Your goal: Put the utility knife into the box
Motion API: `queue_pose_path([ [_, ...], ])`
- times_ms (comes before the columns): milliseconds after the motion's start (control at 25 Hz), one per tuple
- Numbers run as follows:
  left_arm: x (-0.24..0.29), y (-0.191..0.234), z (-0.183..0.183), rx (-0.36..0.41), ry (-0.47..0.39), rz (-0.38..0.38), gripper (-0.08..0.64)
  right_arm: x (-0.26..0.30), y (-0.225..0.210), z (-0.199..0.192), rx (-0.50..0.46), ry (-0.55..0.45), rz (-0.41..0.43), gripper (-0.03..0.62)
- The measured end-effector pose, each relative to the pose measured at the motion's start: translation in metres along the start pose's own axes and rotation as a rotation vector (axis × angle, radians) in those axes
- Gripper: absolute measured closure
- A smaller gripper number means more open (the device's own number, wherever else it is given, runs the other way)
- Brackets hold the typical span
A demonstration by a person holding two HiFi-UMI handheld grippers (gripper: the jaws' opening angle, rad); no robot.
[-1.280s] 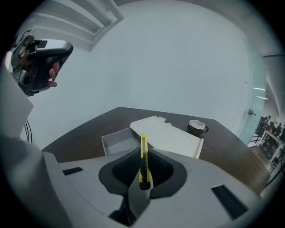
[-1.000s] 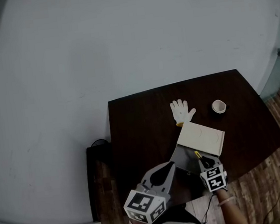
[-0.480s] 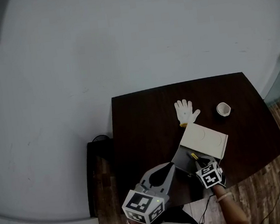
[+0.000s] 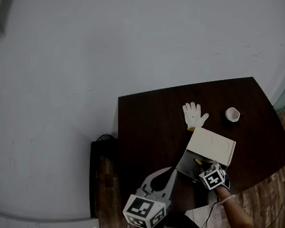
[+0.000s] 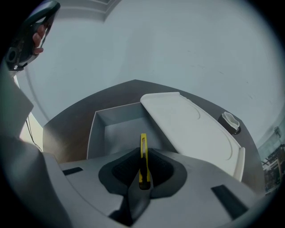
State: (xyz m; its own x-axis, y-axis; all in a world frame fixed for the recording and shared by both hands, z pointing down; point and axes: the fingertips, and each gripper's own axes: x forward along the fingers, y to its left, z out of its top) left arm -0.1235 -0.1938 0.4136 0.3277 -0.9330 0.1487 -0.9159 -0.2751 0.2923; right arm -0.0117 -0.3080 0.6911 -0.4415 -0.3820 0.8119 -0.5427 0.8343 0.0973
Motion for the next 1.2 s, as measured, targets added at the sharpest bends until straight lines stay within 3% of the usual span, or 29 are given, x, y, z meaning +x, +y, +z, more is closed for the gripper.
queue_pose_path([
  [280, 0.001, 0.005, -0.002, -0.007, 0.004, 0.019, 0.543, 0.012, 0.002, -0.004, -0.032, 0.052, 0.039, 0.531],
  [520, 0.001, 0.008, -0.005, -0.014, 0.009, 0.027, 0.543, 0.018, 0.007, -0.015, 0.009, 0.113, 0.07, 0.529],
  [720, -0.002, 0.007, -0.007, -0.014, 0.01, 0.028, 0.543, 0.014, 0.008, -0.006, -0.014, 0.106, 0.068, 0.524],
  [1000, -0.005, 0.004, -0.005, -0.008, 0.011, 0.019, 0.543, 0.013, 0.007, -0.005, 0.024, 0.099, 0.074, 0.495],
  [1200, -0.009, 0.003, -0.004, 0.001, 0.011, 0.007, 0.543, 0.002, 0.004, 0.0, 0.039, 0.053, 0.029, 0.491],
])
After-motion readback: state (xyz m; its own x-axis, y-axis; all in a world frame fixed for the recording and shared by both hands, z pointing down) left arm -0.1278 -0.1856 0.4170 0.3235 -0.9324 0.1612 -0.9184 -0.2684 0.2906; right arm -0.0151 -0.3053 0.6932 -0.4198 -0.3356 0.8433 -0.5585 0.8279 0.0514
